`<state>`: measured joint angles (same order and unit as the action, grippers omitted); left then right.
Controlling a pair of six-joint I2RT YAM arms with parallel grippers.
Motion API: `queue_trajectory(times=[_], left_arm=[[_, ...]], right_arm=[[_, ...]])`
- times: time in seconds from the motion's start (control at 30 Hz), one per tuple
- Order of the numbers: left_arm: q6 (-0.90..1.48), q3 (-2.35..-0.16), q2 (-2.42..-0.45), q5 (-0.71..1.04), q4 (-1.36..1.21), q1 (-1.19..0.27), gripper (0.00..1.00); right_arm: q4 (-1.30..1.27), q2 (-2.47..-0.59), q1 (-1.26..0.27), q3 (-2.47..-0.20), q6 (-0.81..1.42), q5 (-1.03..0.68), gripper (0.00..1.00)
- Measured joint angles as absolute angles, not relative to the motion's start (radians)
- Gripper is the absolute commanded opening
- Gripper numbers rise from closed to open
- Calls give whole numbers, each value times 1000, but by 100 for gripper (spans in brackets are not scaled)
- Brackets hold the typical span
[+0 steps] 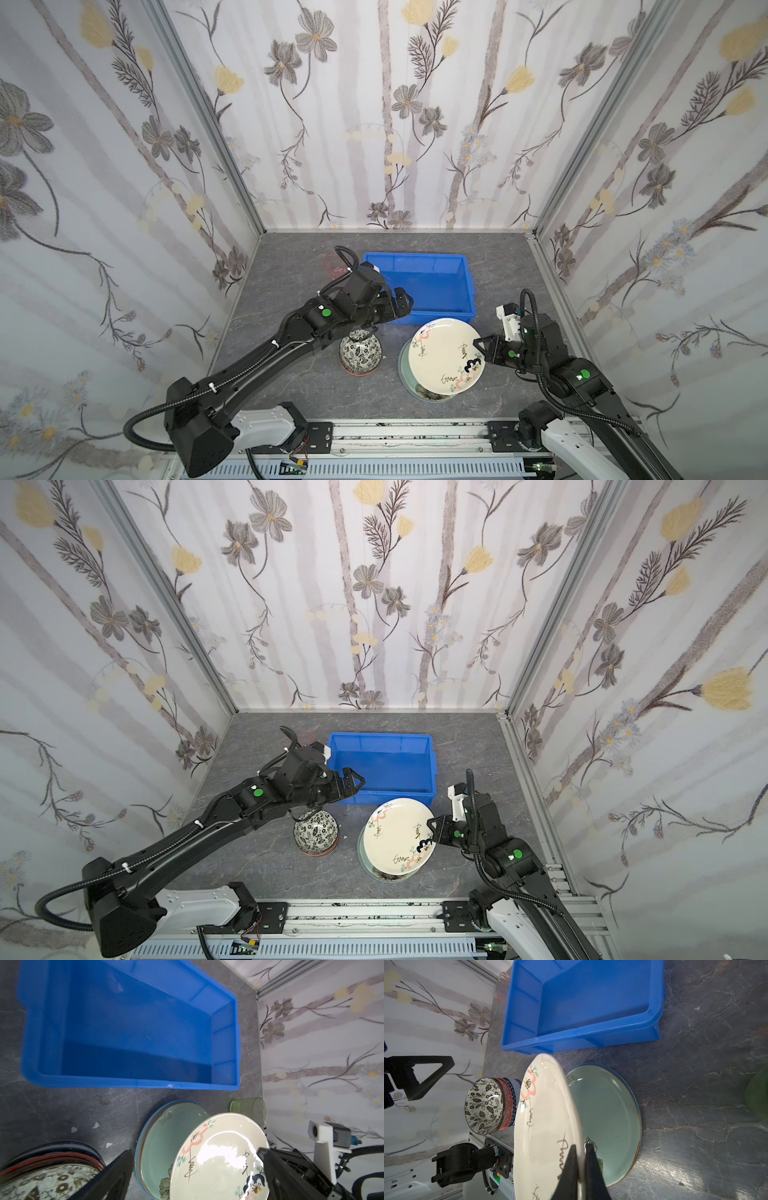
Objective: Place the mixed dishes into the plastic bin
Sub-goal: 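Lift the cream plate with the right gripper while the left draws back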
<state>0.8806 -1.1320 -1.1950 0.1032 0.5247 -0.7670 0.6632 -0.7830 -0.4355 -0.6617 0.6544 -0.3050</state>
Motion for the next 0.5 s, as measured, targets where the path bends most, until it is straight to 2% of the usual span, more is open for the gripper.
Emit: queue_trajectory(times=[0.27,0.5], left_arm=[[815,-1105,-1092,176,529,-548,100],[754,-1093,-1109,272,530,-379,100]], right_arm=[[638,-968,-396,-849,598,-331,0],[533,-1180,-340,-974,575,-347,0]])
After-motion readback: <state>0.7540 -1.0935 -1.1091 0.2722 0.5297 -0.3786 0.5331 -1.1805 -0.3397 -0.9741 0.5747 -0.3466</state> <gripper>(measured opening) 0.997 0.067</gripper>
